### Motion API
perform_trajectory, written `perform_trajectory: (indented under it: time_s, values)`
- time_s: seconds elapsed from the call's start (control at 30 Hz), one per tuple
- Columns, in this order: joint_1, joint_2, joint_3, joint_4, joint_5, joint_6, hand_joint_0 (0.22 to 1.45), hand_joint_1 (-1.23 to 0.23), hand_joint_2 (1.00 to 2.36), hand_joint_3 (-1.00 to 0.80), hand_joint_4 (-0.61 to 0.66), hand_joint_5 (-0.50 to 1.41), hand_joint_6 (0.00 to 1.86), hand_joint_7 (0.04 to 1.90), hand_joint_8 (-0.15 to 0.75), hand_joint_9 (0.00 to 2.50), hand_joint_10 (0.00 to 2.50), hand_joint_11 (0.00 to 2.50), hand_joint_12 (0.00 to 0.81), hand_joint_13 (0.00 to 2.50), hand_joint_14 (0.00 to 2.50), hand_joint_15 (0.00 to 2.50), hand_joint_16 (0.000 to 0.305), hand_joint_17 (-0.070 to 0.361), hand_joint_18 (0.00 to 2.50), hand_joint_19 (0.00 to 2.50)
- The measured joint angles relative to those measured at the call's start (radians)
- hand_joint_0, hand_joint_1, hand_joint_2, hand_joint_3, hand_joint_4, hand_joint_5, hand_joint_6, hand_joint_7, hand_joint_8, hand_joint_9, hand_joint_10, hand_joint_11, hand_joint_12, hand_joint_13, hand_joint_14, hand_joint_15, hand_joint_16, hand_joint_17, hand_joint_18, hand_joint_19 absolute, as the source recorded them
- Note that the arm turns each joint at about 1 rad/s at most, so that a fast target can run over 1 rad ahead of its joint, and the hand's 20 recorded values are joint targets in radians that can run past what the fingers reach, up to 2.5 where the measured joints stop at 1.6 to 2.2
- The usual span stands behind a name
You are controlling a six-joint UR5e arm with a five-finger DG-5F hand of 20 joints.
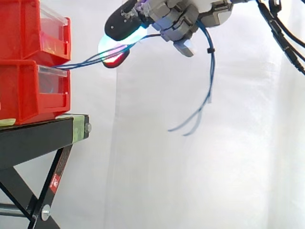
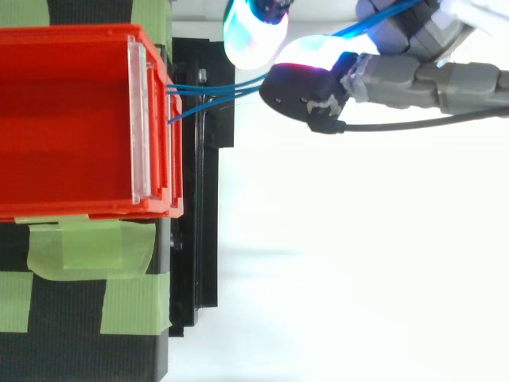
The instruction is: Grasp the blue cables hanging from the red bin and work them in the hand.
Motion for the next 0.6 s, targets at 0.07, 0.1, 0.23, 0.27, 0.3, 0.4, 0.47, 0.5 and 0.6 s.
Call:
perform_trajectory:
  time_s: [0.07, 0.1, 0.23, 0.27, 0.3, 0.4, 0.47, 0.5, 0.6]
  values:
    - [-0.001, 0.000, 0.000, 0.000, 0.000, 0.001, 1.00, -0.74, 1.02, -0.47, 0.30, 0.14, 0.01, 0.93, 0.519, 1.74, 2.50, 2.50, 0.771, 2.09, 2.50, 2.01, 0.244, 0.183, 2.50, 0.76]
    - [-0.001, 0.000, 0.000, 0.000, 0.000, 0.001, 0.98, -0.73, 1.02, -0.49, 0.31, 0.14, 0.02, 0.93, 0.519, 1.74, 2.50, 2.50, 0.771, 2.09, 2.50, 2.01, 0.244, 0.183, 2.50, 0.76]
    - [-0.003, 0.000, 0.000, 0.000, 0.000, 0.001, 0.95, -0.72, 1.02, -0.56, 0.30, 0.17, 0.02, 1.04, 0.519, 1.74, 2.50, 2.50, 0.771, 2.09, 2.50, 2.01, 0.244, 0.183, 2.50, 0.76]
    - [-0.003, 0.000, 0.000, -0.001, 0.000, 0.001, 0.95, -0.72, 1.02, -0.56, 0.31, 0.18, 0.02, 1.08, 0.519, 1.74, 2.50, 2.50, 0.771, 2.09, 2.50, 2.01, 0.244, 0.183, 2.50, 0.76]
    - [-0.003, 0.000, 0.000, -0.002, 0.000, 0.000, 0.95, -0.72, 1.02, -0.56, 0.30, 0.20, 0.02, 1.10, 0.519, 1.74, 2.50, 2.50, 0.771, 2.09, 2.50, 2.01, 0.244, 0.183, 2.50, 0.76]
    - [-0.003, 0.000, 0.000, -0.004, -0.002, -0.002, 0.96, -0.72, 1.02, -0.56, 0.29, 0.24, 0.02, 1.16, 0.519, 1.74, 2.50, 2.50, 0.771, 2.09, 2.50, 2.01, 0.244, 0.183, 2.50, 0.76]
    - [-0.003, 0.000, 0.000, -0.008, -0.008, -0.004, 0.96, -0.72, 1.02, -0.56, 0.29, 0.26, 0.01, 1.20, 0.519, 1.74, 2.50, 2.50, 0.771, 2.09, 2.50, 2.01, 0.244, 0.183, 2.50, 0.76]
    - [-0.004, 0.000, 0.000, -0.009, -0.012, -0.008, 0.96, -0.72, 1.02, -0.56, 0.29, 0.27, 0.01, 1.20, 0.519, 1.74, 2.50, 2.50, 0.771, 2.09, 2.50, 2.01, 0.244, 0.183, 2.50, 0.76]
    - [-0.004, 0.000, 0.000, -0.012, -0.022, -0.020, 0.96, -0.72, 1.02, -0.56, 0.27, 0.30, 0.01, 1.26, 0.519, 1.74, 2.50, 2.50, 0.771, 2.09, 2.50, 2.01, 0.244, 0.183, 2.50, 0.76]
